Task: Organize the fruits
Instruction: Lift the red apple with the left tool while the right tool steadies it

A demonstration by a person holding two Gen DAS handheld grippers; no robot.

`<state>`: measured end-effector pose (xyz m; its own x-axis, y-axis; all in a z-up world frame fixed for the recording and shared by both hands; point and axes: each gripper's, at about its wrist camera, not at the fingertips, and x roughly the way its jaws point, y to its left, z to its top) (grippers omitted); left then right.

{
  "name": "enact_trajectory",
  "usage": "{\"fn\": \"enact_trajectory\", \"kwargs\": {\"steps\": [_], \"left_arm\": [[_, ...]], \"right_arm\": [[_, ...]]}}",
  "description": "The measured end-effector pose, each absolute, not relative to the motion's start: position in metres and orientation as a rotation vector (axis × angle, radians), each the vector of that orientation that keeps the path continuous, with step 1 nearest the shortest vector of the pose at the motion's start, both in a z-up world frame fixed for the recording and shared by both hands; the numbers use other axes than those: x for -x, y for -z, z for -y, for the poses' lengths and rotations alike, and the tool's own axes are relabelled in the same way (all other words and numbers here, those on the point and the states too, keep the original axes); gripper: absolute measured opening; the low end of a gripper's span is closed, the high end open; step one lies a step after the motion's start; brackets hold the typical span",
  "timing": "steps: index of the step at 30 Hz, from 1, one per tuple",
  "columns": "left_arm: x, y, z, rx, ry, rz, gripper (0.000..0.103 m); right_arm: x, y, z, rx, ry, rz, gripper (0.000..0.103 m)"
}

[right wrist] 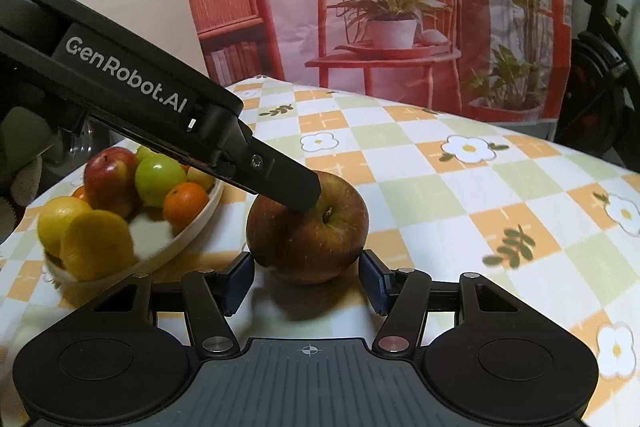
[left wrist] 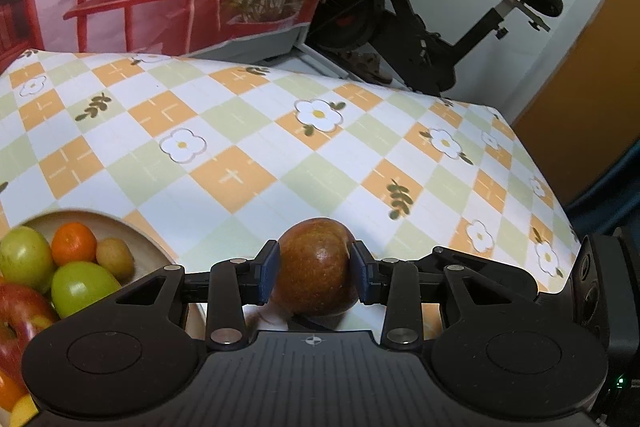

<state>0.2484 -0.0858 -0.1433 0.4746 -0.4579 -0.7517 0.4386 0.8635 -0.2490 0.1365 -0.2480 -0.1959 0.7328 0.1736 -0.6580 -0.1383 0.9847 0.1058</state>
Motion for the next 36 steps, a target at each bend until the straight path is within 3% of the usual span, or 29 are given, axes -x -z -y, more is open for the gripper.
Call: {"fn": "enact_trajectory", "kwargs": {"steps": [10, 36], "left_arm": [[-0.228, 0.146, 0.089, 0.004, 0.578, -0.939, 0.042], [-0.242, 0.14, 0.054, 0.034, 0.478, -0.959, 0.041]], "right_arm": [[-0.1, 0.193, 0.246, -0.039, -0.164, -0.725, 0.054], [-0.121, 0.195, 0.234, -0.054, -0.225, -0.681, 0.059]]}}
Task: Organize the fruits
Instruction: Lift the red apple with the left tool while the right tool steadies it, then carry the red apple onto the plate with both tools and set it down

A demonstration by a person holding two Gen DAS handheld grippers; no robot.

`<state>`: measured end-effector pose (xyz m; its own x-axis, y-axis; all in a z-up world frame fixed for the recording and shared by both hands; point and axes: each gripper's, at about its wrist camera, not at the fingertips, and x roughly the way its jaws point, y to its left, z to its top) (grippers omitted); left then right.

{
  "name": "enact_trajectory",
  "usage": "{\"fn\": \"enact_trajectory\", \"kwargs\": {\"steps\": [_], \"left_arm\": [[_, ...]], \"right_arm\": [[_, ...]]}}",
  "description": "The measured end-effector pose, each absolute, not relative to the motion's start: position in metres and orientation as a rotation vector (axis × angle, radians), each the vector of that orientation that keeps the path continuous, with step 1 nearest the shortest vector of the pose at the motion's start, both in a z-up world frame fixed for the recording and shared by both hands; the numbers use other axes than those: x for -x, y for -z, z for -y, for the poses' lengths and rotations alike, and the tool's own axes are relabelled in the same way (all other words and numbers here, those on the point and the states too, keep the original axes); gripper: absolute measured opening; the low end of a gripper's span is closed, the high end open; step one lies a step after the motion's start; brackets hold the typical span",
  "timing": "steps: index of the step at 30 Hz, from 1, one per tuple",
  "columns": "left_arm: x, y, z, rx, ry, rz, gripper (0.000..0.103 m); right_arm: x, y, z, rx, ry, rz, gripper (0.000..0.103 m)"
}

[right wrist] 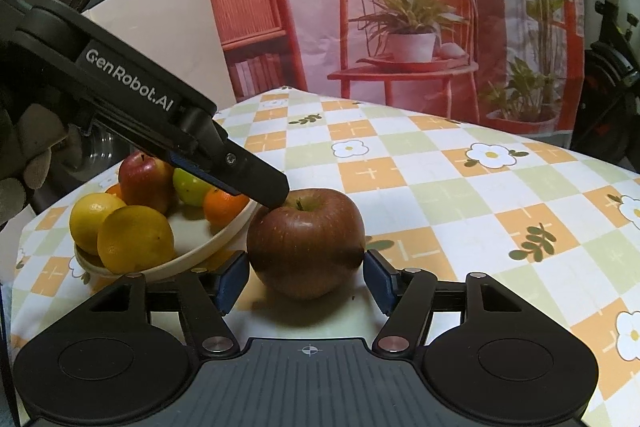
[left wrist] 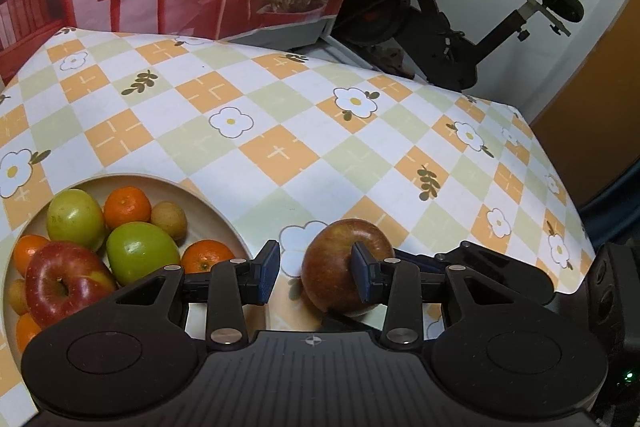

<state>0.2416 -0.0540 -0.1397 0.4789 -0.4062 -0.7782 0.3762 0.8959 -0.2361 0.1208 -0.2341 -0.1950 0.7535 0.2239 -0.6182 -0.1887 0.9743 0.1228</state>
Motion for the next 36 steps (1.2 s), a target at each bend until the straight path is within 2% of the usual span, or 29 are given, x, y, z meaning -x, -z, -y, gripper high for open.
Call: {"fn": "enact_trajectory", "kwargs": {"steps": [19, 27, 36], "left_arm": [[-0.246, 0.15, 0.069, 0.041, 0.549, -0.99, 0.04], [-0.244, 0.147, 0.072, 0.013, 0.565, -0.993, 0.034], [-0.231, 0.133, 0.06, 0.02, 0.571, -0.955, 0.034]], "right_arm": [[-0.124, 0.197, 0.232, -0.066, -0.218, -0.681, 0.062], [-0.121, 0.196, 0.233, -0.071, -0.217, -0.688, 0.06], [-0.115, 0.181, 0.221, -0.049, -0.225, -0.678, 0.06]]}}
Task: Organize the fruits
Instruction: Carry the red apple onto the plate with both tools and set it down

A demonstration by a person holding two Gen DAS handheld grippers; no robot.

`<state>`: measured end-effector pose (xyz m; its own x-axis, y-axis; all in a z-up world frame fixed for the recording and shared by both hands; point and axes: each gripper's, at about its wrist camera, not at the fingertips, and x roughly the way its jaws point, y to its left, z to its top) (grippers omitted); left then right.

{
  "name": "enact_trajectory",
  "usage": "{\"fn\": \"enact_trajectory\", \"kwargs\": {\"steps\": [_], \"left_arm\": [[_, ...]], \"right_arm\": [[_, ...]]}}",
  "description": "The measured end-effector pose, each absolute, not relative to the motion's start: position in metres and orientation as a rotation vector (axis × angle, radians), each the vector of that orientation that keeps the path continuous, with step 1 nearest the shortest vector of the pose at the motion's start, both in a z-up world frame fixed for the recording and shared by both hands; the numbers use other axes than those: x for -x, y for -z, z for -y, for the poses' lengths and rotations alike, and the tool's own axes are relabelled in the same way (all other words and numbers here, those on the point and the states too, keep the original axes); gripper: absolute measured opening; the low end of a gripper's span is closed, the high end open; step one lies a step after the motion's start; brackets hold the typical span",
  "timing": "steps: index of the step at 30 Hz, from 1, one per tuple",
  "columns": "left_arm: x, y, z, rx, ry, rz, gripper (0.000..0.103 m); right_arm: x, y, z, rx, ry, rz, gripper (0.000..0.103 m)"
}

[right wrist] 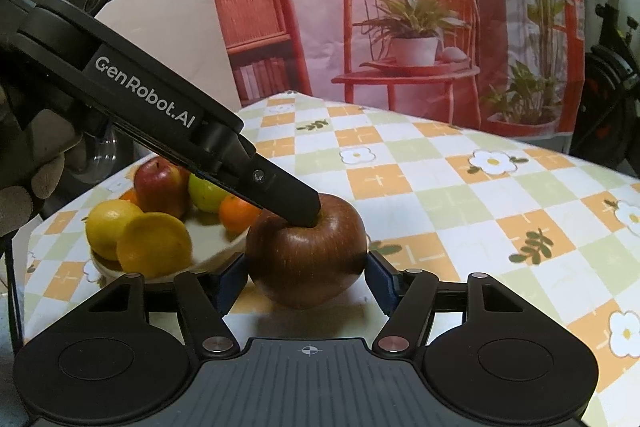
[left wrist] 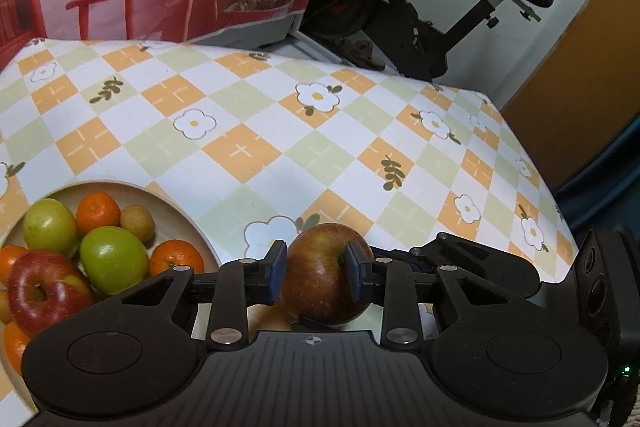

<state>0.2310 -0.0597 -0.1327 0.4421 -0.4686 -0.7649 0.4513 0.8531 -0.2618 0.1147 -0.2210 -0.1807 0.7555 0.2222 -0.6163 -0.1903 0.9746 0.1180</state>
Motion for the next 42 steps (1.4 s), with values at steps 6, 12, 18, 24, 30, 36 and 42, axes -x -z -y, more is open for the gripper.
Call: {"fn": "enact_trajectory", "kwargs": {"steps": [6, 12, 18, 24, 30, 36, 42], "left_arm": [[-0.218, 0.118, 0.044, 0.045, 0.558, -0.91, 0.034], [-0.209, 0.107, 0.018, 0.08, 0.539, -0.87, 0.034], [-0.205, 0.099, -0.009, 0.109, 0.509, -0.844, 0.034], [-0.205, 0.102, -0.041, 0.16, 0.461, -0.835, 0.034], [-0.207, 0.107, -0.062, 0.205, 0.44, -0.835, 0.034], [-0.213, 0.111, -0.057, 0.222, 0.441, -0.833, 0.033], [-0.222, 0.117, -0.051, 0.216, 0.441, -0.846, 0.034]], "right_arm": [[-0.115, 0.163, 0.204, -0.012, -0.25, -0.661, 0.06], [-0.122, 0.15, 0.181, 0.039, -0.291, -0.658, 0.06], [-0.138, 0.141, 0.151, 0.078, -0.344, -0.664, 0.06], [-0.158, 0.143, 0.119, 0.115, -0.388, -0.68, 0.06], [-0.166, 0.148, 0.099, 0.124, -0.407, -0.695, 0.06], [-0.174, 0.15, 0.1, 0.137, -0.39, -0.711, 0.06], [-0.18, 0.155, 0.109, 0.138, -0.363, -0.73, 0.06]]}}
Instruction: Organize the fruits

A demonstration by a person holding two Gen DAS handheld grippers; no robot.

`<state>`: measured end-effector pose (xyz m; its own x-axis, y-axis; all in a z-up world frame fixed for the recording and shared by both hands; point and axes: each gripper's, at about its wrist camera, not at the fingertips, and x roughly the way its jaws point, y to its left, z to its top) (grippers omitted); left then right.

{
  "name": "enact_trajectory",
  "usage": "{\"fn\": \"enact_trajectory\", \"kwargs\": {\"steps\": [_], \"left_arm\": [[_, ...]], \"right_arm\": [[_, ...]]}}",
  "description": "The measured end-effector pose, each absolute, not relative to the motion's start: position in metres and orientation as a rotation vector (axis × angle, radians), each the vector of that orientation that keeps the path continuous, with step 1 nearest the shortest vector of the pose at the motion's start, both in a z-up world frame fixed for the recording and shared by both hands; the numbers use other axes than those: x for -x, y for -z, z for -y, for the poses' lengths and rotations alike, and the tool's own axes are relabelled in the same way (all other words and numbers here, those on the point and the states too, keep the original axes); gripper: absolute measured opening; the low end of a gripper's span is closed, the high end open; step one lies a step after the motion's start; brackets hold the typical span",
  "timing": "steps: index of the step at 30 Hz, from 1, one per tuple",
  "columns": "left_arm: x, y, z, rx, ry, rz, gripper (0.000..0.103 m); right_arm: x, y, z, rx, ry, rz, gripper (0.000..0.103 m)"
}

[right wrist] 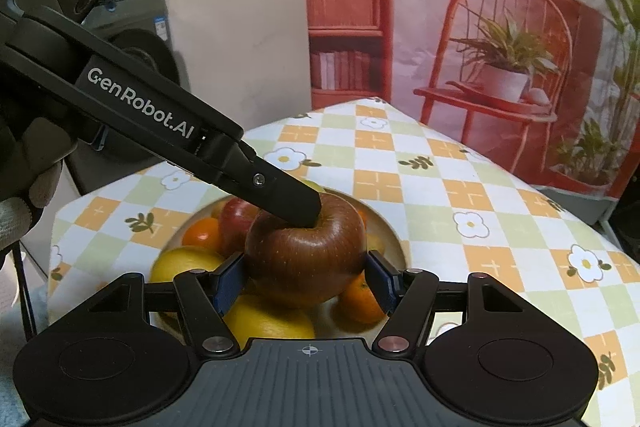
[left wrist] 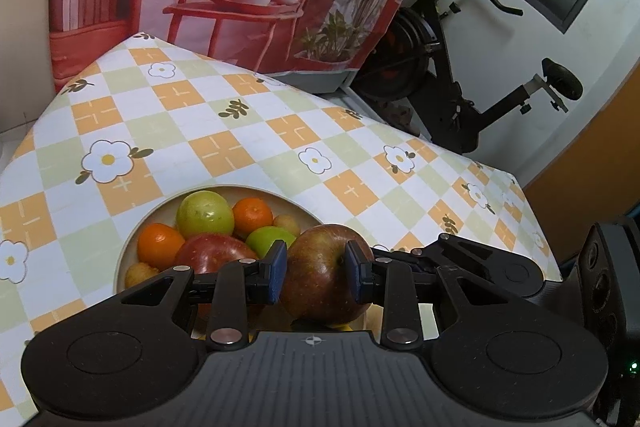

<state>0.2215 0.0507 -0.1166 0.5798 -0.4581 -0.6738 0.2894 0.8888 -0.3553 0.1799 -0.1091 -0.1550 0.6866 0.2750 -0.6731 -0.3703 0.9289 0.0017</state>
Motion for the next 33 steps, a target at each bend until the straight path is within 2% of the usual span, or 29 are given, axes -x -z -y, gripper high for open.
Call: {"fn": "enact_trajectory", "kwargs": {"steps": [16, 22, 25, 27, 33], "left_arm": [[-0.227, 0.121, -0.045, 0.18, 0.436, -0.862, 0.035], [-0.221, 0.117, -0.043, 0.158, 0.41, -0.841, 0.036], [-0.216, 0.112, -0.047, 0.156, 0.378, -0.812, 0.042], [-0.213, 0.107, -0.05, 0.157, 0.353, -0.788, 0.061], [-0.204, 0.095, -0.053, 0.149, 0.314, -0.737, 0.064]], "right_arm": [[-0.184, 0.162, 0.116, 0.127, -0.364, -0.741, 0.061], [-0.182, 0.161, 0.115, 0.14, -0.353, -0.748, 0.065], [-0.179, 0.16, 0.117, 0.138, -0.343, -0.748, 0.067], [-0.178, 0.159, 0.119, 0.134, -0.327, -0.749, 0.072], [-0.167, 0.153, 0.121, 0.137, -0.321, -0.723, 0.073]]}}
